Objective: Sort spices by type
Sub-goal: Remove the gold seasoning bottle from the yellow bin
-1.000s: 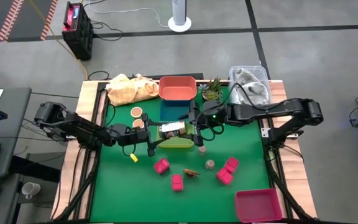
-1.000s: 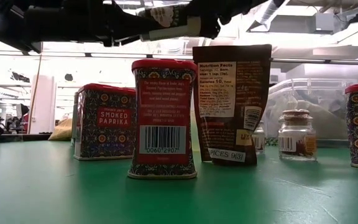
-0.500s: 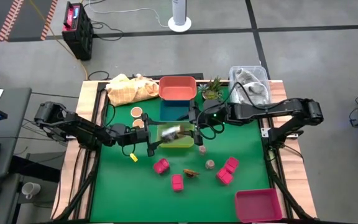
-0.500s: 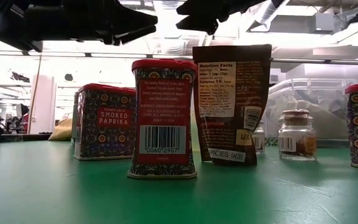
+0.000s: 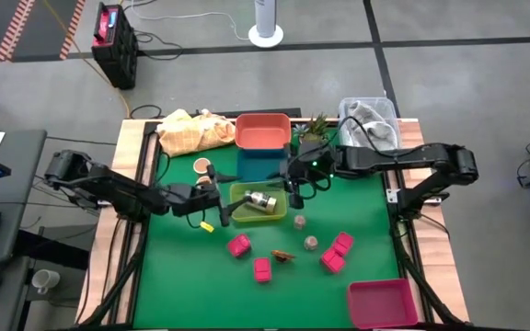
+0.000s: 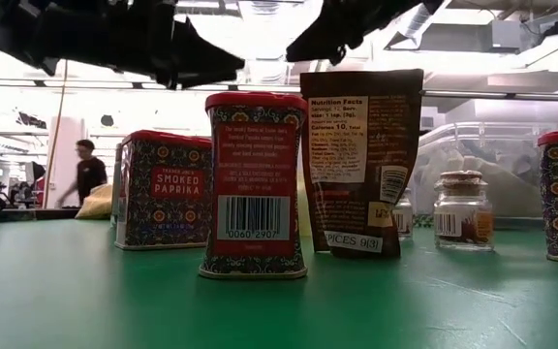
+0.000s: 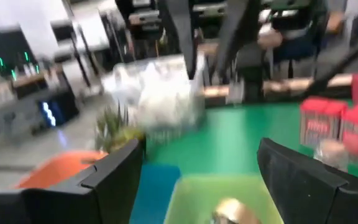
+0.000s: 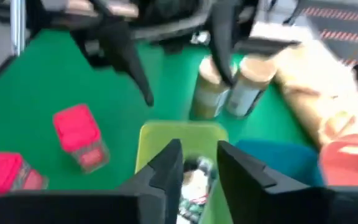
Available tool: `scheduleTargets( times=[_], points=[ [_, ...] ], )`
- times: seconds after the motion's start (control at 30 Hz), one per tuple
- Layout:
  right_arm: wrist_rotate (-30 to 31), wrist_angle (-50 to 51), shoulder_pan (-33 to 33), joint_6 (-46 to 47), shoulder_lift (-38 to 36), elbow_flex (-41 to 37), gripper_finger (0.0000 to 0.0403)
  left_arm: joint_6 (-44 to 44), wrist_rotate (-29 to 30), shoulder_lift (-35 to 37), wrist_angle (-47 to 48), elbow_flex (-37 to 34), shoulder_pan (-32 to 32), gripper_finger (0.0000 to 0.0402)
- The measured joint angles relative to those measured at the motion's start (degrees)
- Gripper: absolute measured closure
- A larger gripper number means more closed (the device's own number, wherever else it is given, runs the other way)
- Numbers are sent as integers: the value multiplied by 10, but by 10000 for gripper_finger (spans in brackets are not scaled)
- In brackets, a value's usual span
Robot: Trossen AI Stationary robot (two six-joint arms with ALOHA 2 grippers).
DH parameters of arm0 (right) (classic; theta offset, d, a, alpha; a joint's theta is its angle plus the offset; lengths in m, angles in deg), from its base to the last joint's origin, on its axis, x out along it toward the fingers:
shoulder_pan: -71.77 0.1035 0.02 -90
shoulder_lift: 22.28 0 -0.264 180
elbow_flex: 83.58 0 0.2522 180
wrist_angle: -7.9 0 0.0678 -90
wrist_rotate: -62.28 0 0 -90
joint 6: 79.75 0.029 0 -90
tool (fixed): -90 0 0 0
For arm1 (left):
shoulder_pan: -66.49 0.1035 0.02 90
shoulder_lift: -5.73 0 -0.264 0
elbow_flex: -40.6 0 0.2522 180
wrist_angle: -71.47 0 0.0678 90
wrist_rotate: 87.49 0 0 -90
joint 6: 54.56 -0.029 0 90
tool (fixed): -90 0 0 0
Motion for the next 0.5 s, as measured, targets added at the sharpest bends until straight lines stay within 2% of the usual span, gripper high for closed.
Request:
scheduleTargets(
  times=[0.23,0.37,0.5],
  points=[
    [-4,57,-1,38,110,18,138,84,0,64,265,57,-11,99],
    [-4,137,0,39,164,74,89,120,15,123,339,60,-37,102],
    [-4,185,0,47,211,130,72,120,84,168,358,55,-76,104]
  ],
)
